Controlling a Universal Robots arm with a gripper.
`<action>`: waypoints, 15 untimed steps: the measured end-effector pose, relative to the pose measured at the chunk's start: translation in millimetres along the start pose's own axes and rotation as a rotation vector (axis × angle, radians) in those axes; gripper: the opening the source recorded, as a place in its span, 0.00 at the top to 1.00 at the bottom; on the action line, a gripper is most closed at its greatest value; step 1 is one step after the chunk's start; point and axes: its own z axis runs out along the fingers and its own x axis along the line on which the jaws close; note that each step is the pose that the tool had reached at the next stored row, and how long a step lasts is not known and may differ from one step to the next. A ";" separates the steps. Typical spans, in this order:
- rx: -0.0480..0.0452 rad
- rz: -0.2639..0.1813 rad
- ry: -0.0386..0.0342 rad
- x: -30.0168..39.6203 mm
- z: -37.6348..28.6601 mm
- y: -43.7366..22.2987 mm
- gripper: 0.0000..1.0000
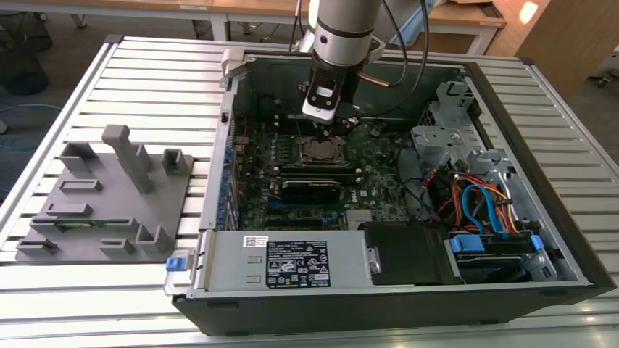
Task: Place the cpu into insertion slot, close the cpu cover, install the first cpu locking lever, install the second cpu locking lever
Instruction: 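Install the first cpu locking lever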
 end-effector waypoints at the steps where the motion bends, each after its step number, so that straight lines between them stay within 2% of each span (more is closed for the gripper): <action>1: 0.0002 -0.004 0.0000 0.0 0.0 0.0 0.90; 15: 0.0003 -0.008 -0.0001 0.0 0.0 0.0 0.90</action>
